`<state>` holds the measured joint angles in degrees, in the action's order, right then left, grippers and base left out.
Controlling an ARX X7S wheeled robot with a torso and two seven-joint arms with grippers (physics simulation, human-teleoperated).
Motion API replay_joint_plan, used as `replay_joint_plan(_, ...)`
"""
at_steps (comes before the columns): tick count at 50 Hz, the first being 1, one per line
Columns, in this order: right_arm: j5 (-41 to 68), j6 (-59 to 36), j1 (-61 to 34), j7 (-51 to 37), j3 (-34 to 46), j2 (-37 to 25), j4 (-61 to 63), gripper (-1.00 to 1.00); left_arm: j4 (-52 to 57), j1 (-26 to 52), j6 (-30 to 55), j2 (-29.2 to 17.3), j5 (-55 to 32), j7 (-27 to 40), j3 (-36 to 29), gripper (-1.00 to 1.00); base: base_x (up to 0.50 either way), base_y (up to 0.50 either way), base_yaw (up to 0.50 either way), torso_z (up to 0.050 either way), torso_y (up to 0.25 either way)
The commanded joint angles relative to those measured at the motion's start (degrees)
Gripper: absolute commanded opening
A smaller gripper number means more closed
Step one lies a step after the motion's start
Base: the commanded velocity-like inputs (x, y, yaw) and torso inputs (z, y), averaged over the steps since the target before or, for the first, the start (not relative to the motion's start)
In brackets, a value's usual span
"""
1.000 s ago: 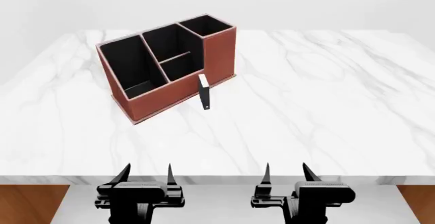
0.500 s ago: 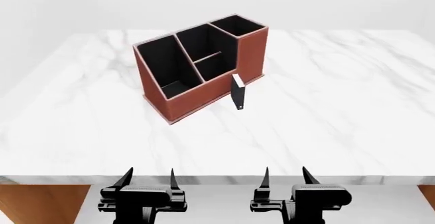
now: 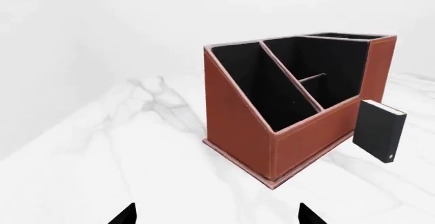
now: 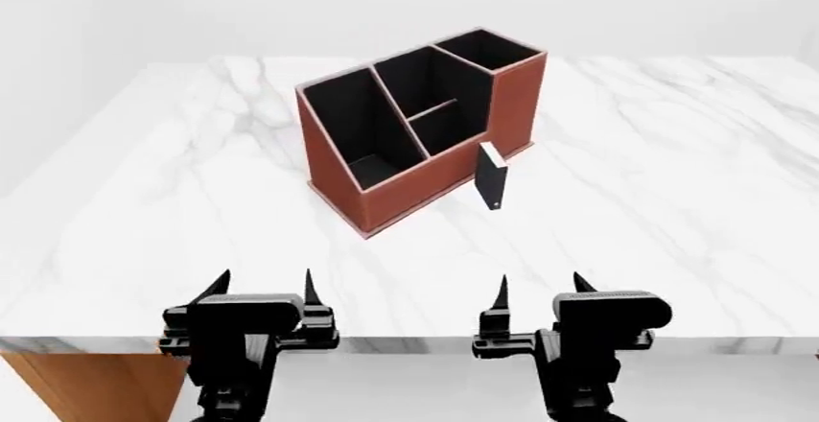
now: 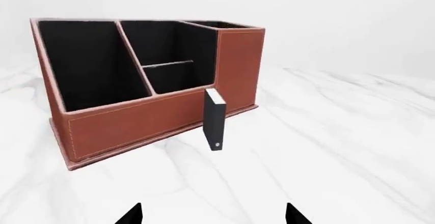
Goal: Pick up the book and place it in the left compartment of the caddy.
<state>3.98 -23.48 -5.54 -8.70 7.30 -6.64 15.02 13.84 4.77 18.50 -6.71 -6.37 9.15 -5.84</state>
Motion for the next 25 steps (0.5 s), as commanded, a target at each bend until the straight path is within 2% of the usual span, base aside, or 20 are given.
replay_joint_plan(1, 1.76, -17.19, -6.38, 1.77, -2.01, -0.26, 12.7, 1.0, 11.27, 5.25, 12.52, -0.38, -2.38, -0.53, 2.5, 1.0, 0.5, 0.0, 0.0, 0.0, 0.0)
replay_joint_plan(25, 2.73, -14.41, -6.35, 1.77, -0.14, -1.28, 9.27, 1.0, 9.61, 3.82, 9.87, -1.37, -3.44, 0.49, 1.83, 1.0, 0.5, 0.0, 0.0, 0.0, 0.0)
